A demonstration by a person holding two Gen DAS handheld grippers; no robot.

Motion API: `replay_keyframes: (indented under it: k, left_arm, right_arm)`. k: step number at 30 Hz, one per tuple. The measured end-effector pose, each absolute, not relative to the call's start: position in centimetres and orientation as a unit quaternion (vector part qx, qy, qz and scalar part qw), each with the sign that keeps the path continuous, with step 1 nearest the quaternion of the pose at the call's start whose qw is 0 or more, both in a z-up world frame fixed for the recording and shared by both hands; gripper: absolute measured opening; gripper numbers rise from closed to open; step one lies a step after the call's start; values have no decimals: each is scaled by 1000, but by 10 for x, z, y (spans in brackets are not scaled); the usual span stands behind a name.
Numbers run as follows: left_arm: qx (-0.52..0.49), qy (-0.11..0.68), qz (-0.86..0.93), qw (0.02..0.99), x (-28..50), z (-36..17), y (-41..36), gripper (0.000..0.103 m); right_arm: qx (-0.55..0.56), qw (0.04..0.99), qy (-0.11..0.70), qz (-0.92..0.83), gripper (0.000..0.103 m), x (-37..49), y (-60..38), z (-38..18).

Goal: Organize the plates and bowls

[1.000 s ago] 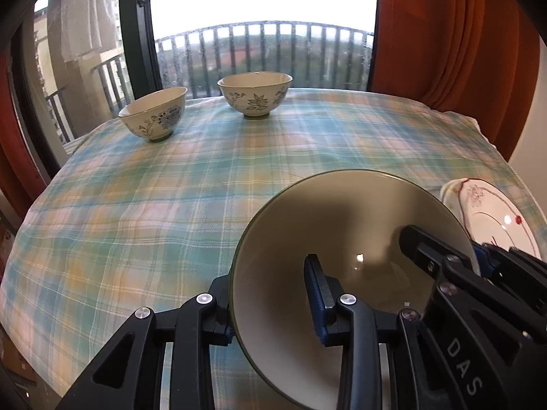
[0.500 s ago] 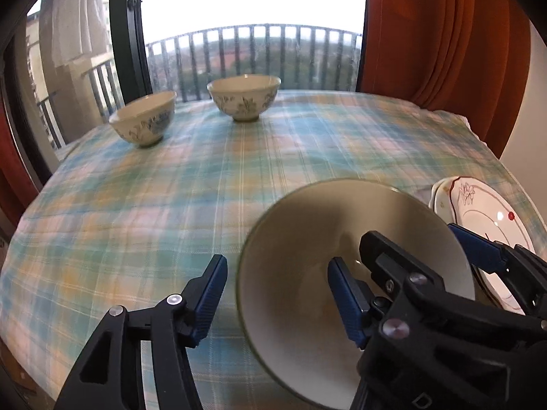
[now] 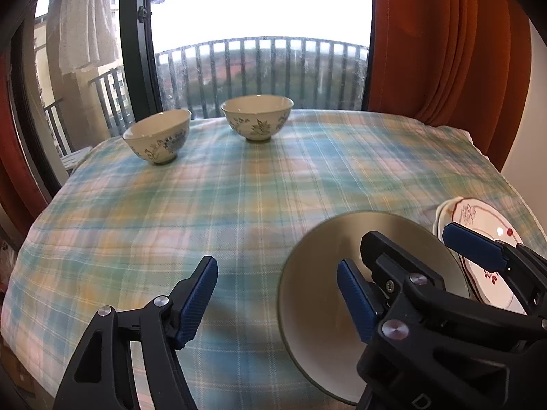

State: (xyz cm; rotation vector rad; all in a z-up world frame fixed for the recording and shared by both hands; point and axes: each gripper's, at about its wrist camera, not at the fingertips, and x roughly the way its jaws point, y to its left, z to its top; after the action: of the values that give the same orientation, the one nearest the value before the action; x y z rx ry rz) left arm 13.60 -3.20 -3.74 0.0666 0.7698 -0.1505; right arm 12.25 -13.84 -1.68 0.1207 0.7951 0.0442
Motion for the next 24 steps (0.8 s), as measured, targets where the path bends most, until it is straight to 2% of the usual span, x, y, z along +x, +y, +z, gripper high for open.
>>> replay_keyframes:
  k: [24]
  left_arm:
    - [7, 372, -43, 927, 217, -14, 21, 78]
  right_arm:
    - [29, 921, 387, 20, 78, 208, -87, 8]
